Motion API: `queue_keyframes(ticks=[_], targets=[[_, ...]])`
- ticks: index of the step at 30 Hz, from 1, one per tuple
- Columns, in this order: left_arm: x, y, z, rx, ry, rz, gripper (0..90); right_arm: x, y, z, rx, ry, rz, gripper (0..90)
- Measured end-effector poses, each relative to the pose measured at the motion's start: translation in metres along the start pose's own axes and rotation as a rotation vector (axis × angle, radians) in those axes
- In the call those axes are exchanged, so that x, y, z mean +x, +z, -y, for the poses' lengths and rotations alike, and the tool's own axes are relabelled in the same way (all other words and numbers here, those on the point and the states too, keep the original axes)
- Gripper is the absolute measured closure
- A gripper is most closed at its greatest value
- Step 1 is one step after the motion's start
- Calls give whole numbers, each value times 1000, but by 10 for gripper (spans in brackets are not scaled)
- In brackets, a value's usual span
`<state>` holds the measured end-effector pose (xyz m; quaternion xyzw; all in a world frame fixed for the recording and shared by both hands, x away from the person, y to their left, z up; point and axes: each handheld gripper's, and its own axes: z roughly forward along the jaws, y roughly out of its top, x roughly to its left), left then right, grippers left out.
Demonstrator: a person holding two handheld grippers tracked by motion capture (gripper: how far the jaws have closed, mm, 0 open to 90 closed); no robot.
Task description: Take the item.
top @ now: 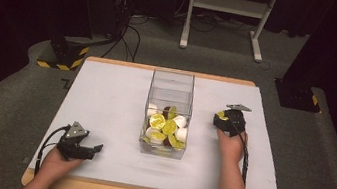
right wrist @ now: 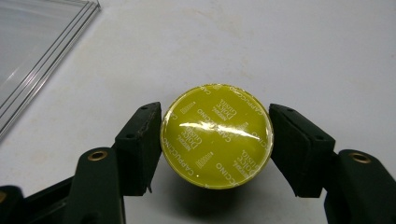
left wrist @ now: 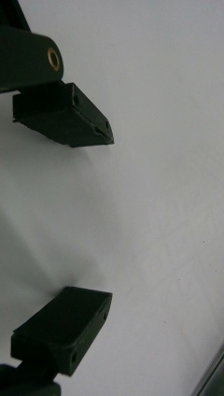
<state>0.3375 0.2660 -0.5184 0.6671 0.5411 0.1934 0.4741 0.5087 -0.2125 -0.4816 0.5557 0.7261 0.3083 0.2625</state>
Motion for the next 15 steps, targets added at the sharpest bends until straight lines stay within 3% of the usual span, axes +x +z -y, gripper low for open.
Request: queue_keyframes(ticks=[7,15], targets=[[0,0,0,0,1,1,204,-1,2,1,17,18,-11,296],[0,0,0,-7,-6,0,205,5,-5,1,-10,7,-20,254]])
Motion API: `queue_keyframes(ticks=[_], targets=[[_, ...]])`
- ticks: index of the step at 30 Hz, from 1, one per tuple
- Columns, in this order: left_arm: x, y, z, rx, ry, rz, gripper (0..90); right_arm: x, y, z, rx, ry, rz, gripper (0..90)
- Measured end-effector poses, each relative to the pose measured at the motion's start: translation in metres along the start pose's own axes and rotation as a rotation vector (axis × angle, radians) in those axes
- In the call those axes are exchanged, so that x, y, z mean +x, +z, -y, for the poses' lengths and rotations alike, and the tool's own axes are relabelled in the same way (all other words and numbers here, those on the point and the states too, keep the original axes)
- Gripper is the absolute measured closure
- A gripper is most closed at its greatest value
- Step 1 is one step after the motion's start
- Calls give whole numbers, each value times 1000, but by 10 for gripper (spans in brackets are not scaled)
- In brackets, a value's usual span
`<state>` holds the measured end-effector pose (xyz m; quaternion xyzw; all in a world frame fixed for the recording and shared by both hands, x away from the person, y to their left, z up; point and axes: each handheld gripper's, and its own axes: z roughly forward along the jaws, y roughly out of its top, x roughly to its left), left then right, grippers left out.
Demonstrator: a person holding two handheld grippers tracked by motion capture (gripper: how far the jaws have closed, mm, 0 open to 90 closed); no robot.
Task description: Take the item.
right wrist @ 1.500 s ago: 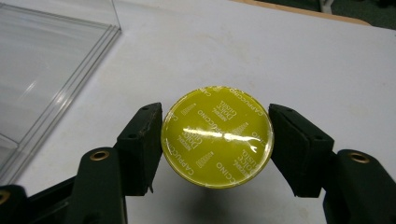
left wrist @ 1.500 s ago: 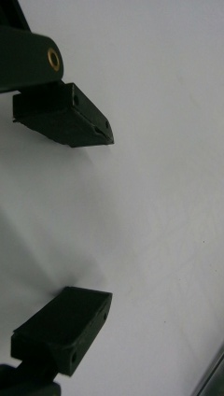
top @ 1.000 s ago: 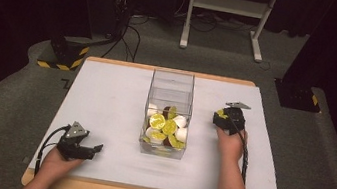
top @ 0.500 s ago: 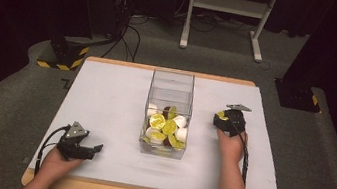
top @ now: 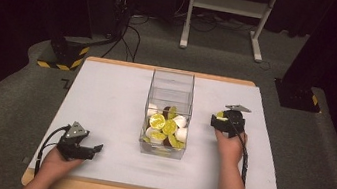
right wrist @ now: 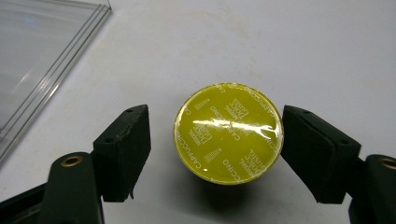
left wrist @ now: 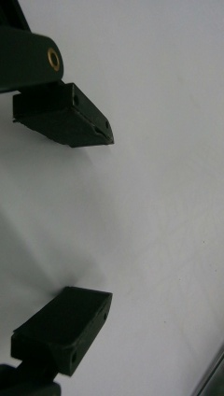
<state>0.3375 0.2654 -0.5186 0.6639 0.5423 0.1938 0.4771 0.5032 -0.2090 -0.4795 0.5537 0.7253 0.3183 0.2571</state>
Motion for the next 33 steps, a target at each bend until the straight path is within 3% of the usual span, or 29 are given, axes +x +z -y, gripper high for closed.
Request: queue_keyframes(ticks=[20,33], targets=[[1,-1,0,13,21,-1,204,14,-36,20,-72,-35,-30,217],[1,0,0,7,13,-1,204,36,-58,39,-101,-74,-80,211]])
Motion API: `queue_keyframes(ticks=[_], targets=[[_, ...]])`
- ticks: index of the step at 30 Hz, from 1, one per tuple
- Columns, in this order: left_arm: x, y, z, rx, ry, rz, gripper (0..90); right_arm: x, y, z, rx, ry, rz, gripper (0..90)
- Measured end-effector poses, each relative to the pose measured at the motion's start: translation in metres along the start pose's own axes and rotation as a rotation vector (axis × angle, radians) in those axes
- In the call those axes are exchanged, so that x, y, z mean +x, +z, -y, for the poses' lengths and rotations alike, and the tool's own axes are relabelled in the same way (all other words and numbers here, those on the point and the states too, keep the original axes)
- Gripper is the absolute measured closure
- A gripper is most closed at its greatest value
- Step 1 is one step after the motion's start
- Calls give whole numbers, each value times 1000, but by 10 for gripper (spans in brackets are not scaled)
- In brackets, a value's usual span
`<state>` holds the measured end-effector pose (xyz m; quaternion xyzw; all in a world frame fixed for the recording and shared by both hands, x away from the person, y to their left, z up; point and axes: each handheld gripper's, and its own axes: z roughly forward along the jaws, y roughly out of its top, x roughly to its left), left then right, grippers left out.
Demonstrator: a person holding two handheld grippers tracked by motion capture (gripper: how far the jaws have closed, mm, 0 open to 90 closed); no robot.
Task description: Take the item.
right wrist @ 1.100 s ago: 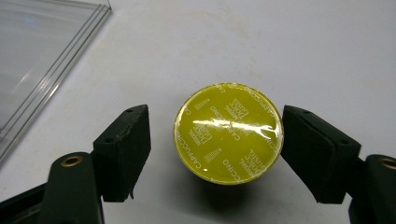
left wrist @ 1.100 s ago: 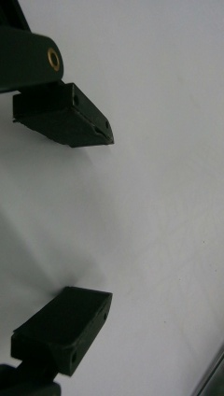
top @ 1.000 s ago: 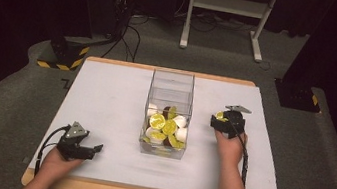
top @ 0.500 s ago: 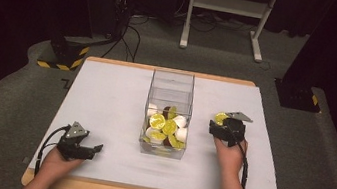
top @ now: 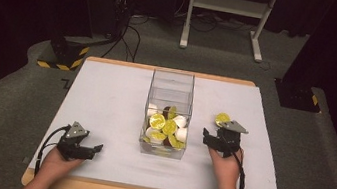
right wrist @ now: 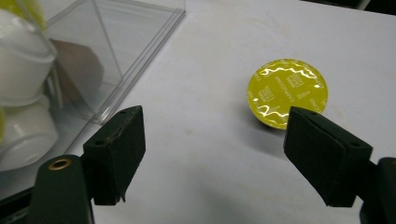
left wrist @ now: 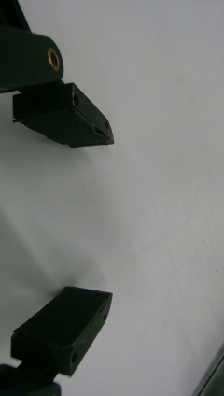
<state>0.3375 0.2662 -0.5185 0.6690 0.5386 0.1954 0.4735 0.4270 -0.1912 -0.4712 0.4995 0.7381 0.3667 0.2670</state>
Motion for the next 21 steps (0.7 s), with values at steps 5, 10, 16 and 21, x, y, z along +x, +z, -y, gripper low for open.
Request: queue_keyframes(ticks=[5,10,16,21], targets=[[0,0,0,-5,-6,0,204,10,-7,9,6,-20,-19,211],[0,0,0,-1,-2,0,204,20,-11,20,38,-45,-22,211],[0,0,0,0,-1,0,205,26,-18,34,74,-38,-45,209],[0,0,0,-1,-3,0,205,29,-21,43,94,-29,-49,201]])
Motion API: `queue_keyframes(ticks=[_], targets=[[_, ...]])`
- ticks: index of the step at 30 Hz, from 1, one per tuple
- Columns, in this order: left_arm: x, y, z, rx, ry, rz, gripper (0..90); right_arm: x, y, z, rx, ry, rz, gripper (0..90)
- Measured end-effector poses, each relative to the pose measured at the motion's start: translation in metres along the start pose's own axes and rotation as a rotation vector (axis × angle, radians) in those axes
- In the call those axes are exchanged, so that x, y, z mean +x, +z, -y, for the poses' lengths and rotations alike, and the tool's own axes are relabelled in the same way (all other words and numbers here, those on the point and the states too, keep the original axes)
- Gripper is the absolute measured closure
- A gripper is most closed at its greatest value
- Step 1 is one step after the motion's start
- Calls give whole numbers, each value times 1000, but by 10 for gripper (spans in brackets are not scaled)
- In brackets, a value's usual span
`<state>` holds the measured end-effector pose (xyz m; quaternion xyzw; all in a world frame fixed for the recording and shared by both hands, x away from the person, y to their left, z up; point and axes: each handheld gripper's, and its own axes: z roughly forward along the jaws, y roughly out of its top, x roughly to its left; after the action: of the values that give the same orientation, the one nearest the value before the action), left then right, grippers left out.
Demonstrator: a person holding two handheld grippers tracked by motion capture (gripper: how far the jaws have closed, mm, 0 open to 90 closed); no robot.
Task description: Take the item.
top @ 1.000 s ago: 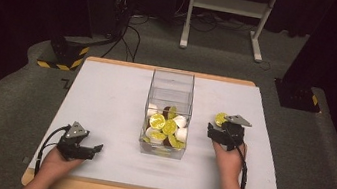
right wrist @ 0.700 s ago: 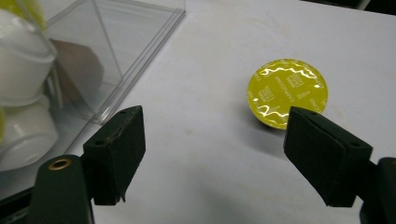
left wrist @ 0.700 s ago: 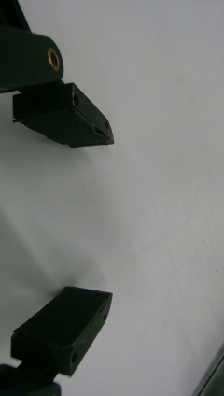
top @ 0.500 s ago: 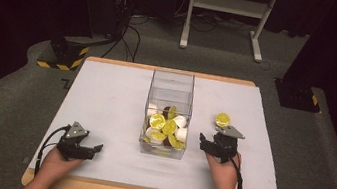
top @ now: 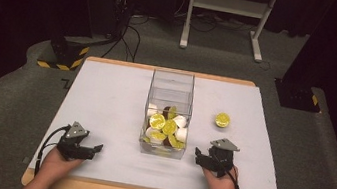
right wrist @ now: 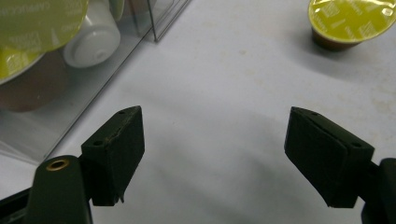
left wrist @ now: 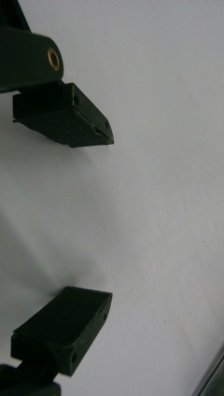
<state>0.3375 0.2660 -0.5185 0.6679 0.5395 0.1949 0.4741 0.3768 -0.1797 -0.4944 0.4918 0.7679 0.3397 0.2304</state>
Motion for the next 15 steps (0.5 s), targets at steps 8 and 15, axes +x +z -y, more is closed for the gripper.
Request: queue_keyframes(ticks=[8,15], targets=[[0,0,0,-1,-3,0,205,4,1,9,56,-20,1,194],[0,0,0,-2,-3,-1,205,3,2,11,57,0,-6,186]])
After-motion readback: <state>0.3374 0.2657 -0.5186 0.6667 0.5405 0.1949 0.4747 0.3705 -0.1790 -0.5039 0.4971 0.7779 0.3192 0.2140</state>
